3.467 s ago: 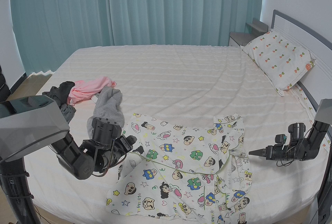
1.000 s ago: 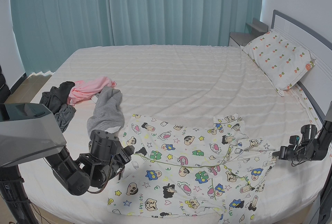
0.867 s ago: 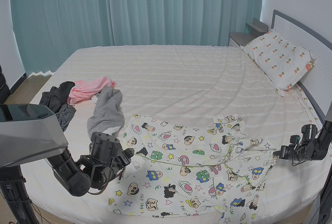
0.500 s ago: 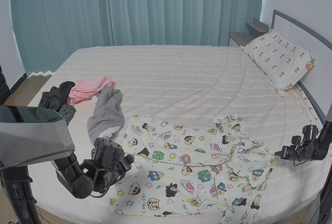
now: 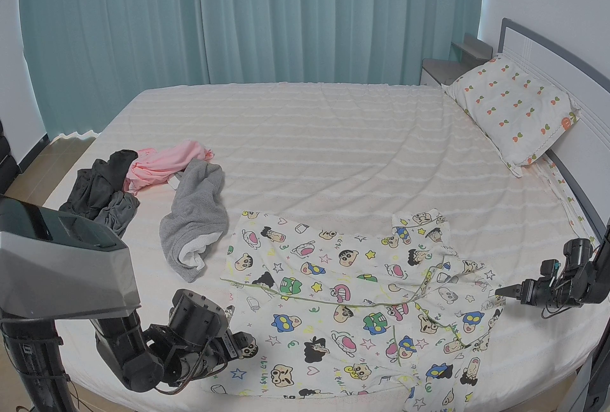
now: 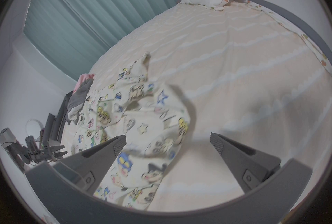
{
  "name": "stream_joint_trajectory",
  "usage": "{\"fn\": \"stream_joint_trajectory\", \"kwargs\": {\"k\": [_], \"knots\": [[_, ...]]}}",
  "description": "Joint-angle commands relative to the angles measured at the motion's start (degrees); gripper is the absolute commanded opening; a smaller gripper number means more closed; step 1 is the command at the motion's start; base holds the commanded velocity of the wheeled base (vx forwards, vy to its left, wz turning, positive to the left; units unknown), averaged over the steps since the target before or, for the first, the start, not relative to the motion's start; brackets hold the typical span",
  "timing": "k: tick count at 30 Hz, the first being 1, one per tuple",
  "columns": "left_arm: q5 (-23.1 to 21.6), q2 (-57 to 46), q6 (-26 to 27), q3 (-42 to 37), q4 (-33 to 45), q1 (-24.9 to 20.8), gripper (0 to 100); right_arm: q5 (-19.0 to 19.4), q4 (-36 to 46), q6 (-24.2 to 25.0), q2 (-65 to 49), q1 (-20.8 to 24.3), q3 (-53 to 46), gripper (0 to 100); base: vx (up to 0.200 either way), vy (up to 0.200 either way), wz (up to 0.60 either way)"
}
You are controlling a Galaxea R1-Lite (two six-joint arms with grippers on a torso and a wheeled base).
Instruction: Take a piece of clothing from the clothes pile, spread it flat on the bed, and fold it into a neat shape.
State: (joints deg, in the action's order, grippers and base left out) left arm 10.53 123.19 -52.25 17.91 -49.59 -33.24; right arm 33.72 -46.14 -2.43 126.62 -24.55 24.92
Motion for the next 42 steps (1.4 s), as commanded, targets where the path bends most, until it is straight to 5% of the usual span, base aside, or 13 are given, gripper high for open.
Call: {"fn": "stream_joint_trajectory", "kwargs": {"k": [1,11,23,34,35,42], "knots": [[-1.6,-0.7,2.1,-4.4,-0.4,-2.0,100,1.8,-2.2,-1.0,-4.3,1.6,-6.1,100,0.0,0.0,0.0],[-1.6,-1.2,-2.6,-5.4,-0.7,-3.8,100,1.9,-14.5,-0.9,-1.4,6.0,-15.8,100,0.0,0.0,0.0],[-1.2,-1.4,-5.3,-6.0,-0.9,-4.3,100,1.8,-28.6,-0.9,5.5,7.0,-24.2,100,-0.2,0.0,0.0],[1.2,-1.6,-6.9,-5.9,-3.9,-4.0,100,1.7,-34.3,-2.1,12.2,10.5,-24.9,100,-0.055,0.0,0.0],[2.8,-1.2,-8.2,-6.0,-7.1,-4.0,100,-0.1,-36.4,-2.6,14.9,14.8,-24.9,100,0.0,0.0,0.0],[3.5,-1.1,-8.2,-6.0,-7.3,-4.0,100,-6.0,-40.4,-2.5,18.3,22.2,-24.8,100,0.0,0.0,0.0]]}}
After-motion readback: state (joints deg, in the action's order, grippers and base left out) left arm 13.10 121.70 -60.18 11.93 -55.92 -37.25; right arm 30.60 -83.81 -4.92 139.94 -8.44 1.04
